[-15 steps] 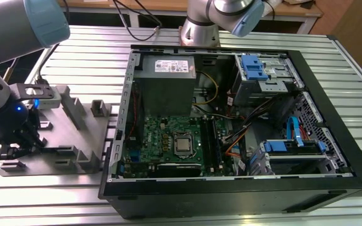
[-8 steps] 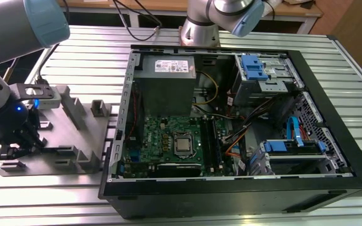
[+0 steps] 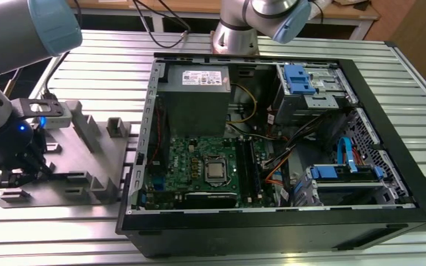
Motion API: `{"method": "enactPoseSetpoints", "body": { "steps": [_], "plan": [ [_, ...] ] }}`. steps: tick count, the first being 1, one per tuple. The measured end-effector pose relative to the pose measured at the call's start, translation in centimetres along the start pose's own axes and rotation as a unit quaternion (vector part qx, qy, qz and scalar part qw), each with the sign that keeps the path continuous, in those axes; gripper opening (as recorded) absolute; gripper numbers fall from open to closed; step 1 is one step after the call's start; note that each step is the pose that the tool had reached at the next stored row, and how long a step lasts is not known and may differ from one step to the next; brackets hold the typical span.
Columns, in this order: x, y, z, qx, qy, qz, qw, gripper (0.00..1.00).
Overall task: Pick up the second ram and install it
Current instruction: 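Pick up the second ram and move it above second insertion slot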
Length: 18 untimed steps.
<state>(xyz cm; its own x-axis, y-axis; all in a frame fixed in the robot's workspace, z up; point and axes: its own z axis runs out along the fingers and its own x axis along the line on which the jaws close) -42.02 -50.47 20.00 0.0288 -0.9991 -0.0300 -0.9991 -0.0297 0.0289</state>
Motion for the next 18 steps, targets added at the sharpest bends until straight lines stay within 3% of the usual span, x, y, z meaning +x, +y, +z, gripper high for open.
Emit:
{"method": "enactPoseSetpoints", "body": {
  "steps": [18],
  "plan": [
    [0.03, 0.0, 0.0, 0.0002, -0.0002, 0.005, 1.0, 0.08]
  ]
}}
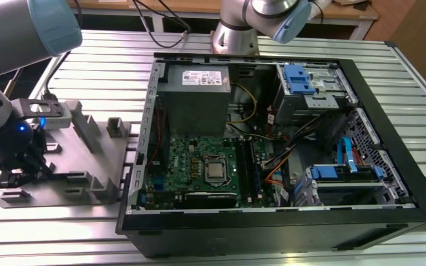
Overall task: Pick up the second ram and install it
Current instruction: 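Pick up the second ram and move it above second insertion slot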
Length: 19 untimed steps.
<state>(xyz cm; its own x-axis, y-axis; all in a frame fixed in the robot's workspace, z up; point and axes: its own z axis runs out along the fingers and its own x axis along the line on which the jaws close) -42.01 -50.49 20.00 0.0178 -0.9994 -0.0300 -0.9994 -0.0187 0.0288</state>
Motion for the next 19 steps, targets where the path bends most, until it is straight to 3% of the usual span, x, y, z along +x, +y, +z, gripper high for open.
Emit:
{"method": "enactPoseSetpoints", "body": {
  "steps": [4, 9, 19],
  "plan": [
    [0.0, 0.01, -0.15, 0.0, 0.0, 0.0, 1.0, 0.08],
    [-0.03, 0.03, -0.98, -0.0001, 0.0, 0.0, 1.0, 0.08],
    [-0.03, 0.04, -1.29, -0.0002, 0.0, 0.0, 1.0, 0.08]
  ]
}}
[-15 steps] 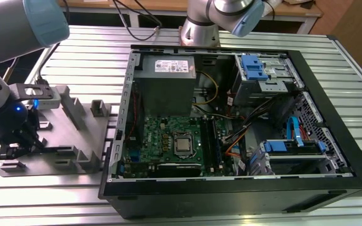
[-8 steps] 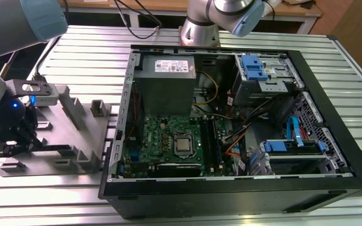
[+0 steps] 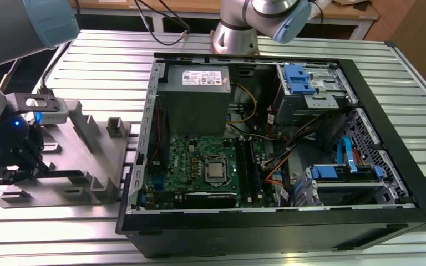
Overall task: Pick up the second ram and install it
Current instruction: 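Pick up the second ram and move it above second insertion slot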
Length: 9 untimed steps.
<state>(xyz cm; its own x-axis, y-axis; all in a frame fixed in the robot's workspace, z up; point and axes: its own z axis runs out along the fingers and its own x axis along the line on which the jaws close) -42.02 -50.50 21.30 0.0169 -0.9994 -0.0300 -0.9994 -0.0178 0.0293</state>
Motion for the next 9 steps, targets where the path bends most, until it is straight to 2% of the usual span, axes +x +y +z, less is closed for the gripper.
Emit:
{"method": "enactPoseSetpoints", "body": {
  "steps": [4, 9],
  "plan": [
    [-0.03, 0.02, -0.75, 0.0002, -0.0005, 0.0, 1.0, 0.08],
    [-0.07, 0.06, -2.16, 0.0002, -0.0008, 0.0, 1.0, 0.08]
  ]
}}
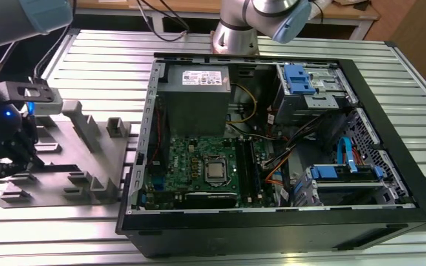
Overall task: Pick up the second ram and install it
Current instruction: 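Pick up the second ram and move it above second insertion slot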
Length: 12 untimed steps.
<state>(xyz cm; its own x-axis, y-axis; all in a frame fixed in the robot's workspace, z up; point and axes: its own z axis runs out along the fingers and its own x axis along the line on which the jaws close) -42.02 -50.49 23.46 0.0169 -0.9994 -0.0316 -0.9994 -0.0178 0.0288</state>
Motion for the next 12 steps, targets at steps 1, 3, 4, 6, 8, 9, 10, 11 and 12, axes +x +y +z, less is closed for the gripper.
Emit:
{"method": "enactPoseSetpoints", "body": {
  "steps": [1, 3, 4, 6, 8, 9, 10, 11, 12],
  "plan": [
    [-0.01, 0.01, -0.26, 0.0, 0.0, 0.0, 1.0, 0.08],
    [-0.02, 0.02, -0.76, 0.0, -0.0001, 0.0, 1.0, 0.08],
    [-0.03, 0.03, -1.0, 0.0, -0.0001, 0.0, 1.0, 0.08],
    [-0.04, 0.04, -1.47, 0.0, -0.0001, 0.0, 1.0, 0.08],
    [-0.06, 0.05, -1.98, 0.0, -0.0001, 0.0, 1.0, 0.08],
    [-0.07, 0.06, -2.23, 0.0, -0.0001, 0.0, 1.0, 0.08],
    [-0.08, 0.07, -2.5, 0.0, -0.0001, 0.0, 1.0, 0.08],
    [-0.09, 0.08, -2.76, 0.0, -0.0001, 0.0, 1.0, 0.08],
    [-0.09, 0.09, -3.01, 0.0, -0.0001, 0.0, 1.0, 0.08]
  ]
}}
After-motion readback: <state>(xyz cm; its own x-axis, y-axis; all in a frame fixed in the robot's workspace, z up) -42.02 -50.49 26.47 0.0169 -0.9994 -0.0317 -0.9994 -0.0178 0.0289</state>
